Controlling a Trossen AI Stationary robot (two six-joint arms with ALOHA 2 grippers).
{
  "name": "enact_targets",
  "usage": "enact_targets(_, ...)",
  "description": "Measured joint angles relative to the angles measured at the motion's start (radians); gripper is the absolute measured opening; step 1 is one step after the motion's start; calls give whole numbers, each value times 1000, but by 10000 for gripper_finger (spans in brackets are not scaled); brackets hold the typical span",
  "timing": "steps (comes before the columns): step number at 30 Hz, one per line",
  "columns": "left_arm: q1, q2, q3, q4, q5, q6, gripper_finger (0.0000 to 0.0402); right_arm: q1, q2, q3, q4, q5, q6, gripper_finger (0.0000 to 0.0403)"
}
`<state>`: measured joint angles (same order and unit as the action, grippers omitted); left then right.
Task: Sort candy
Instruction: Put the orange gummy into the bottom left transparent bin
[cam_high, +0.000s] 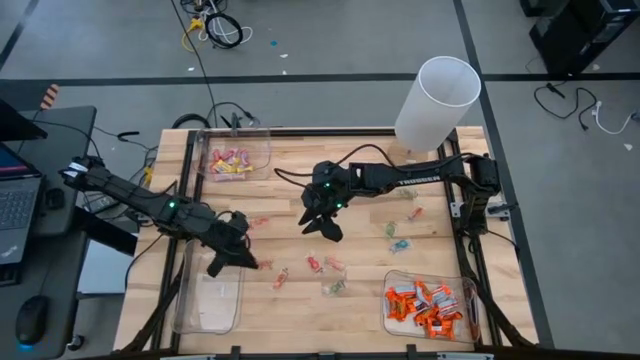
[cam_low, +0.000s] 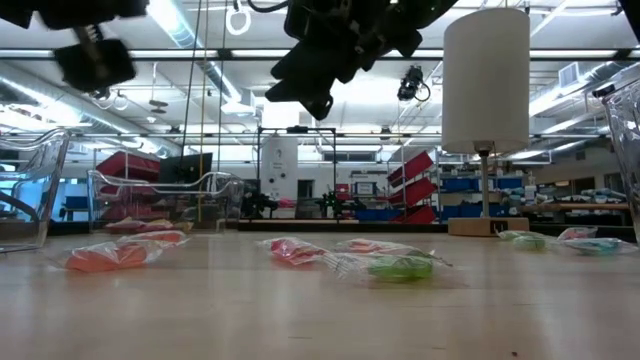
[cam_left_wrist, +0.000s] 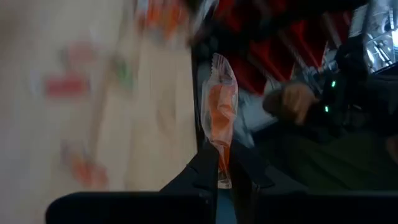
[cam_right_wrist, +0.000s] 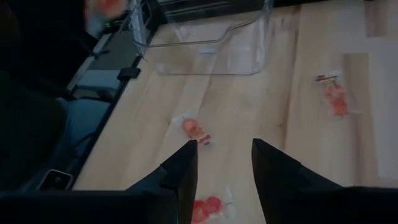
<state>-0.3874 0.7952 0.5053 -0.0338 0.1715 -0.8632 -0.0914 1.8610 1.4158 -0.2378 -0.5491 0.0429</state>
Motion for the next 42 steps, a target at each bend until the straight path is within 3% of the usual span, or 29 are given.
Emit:
enact_targets(6, 0, 1, 0, -162, 194, -239, 30, 0, 0, 0, 3, 10, -39, 136)
enact_targets(10, -1, 0, 0, -188, 213, -294, 30, 0, 0, 0, 10, 10, -46, 136)
enact_targets(13, -1, 0, 17, -249, 148, -294, 28, 0, 0, 0, 14, 10, -46, 135)
enact_targets(18, -34, 1, 123, -497, -49, -244, 14, 0, 0, 0, 13, 10, -46, 136)
enact_targets(22, -81, 1, 201, -658, -148, -243, 13, 0, 0, 0, 13, 10, -47, 135)
enact_targets(27, -151, 1, 225, -833, -168, -281, 12, 0, 0, 0, 13, 10, -47, 136)
enact_targets(35, -241, 3, 227, -899, -89, -324, 11, 0, 0, 0, 36, 10, -55, 137)
enact_targets(42, -256, 3, 227, -1011, -182, -354, 19, 5, 0, 0, 50, 10, -54, 136)
